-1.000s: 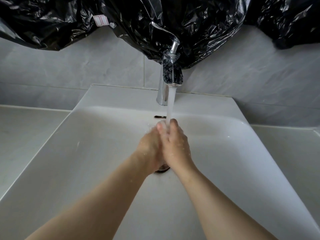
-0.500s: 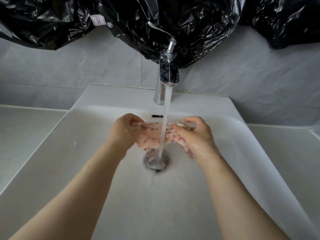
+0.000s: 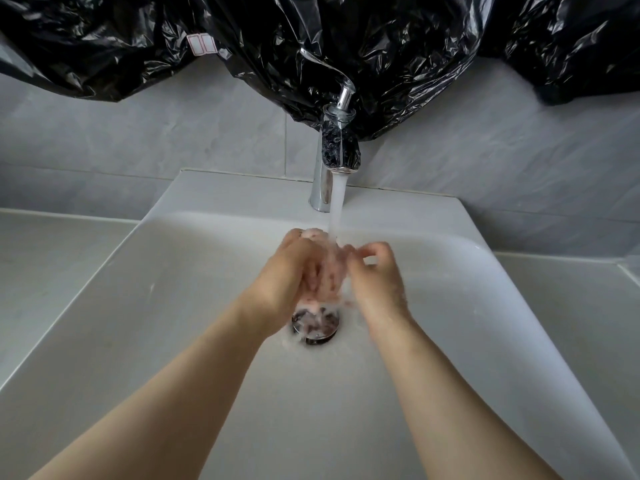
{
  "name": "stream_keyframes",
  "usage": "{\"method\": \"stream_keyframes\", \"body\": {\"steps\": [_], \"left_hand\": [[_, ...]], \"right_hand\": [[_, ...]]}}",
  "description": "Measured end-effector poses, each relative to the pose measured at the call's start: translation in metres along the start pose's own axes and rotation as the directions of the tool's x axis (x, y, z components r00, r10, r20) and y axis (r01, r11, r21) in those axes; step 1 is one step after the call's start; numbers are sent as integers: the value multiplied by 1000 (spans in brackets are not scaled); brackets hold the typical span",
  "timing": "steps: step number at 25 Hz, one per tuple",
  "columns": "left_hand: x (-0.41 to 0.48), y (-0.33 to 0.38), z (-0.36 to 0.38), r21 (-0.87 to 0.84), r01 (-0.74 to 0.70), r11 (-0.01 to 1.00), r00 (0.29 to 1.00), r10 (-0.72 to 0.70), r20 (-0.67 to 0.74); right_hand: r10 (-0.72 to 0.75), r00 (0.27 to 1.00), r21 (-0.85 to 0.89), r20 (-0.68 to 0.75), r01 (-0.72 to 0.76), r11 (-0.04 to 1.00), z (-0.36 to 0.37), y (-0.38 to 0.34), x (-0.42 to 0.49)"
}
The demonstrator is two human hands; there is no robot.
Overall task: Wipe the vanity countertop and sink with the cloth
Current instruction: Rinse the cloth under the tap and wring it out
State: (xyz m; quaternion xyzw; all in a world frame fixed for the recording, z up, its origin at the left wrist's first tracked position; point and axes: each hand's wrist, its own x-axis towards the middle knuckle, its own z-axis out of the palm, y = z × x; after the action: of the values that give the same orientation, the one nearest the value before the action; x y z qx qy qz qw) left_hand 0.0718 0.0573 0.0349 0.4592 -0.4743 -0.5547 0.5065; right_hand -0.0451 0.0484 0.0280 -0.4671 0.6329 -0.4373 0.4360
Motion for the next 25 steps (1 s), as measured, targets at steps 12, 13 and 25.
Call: {"method": "stream_keyframes", "body": {"steps": [12,13,25], "left_hand": [[-5,-14,20,-153,225,962,953,-250,-172],[-5,-14,22,-116,206,972,954,-226,-198],[4,-7,1,-600,240,763,897,-411,-163]], "right_hand": [[-210,970,-180,125,230,956,21,1,-11],[-168,980,-143,106,182,973,21,1,-8],[-196,980,220,-25,197,956,11,-3,0]]}}
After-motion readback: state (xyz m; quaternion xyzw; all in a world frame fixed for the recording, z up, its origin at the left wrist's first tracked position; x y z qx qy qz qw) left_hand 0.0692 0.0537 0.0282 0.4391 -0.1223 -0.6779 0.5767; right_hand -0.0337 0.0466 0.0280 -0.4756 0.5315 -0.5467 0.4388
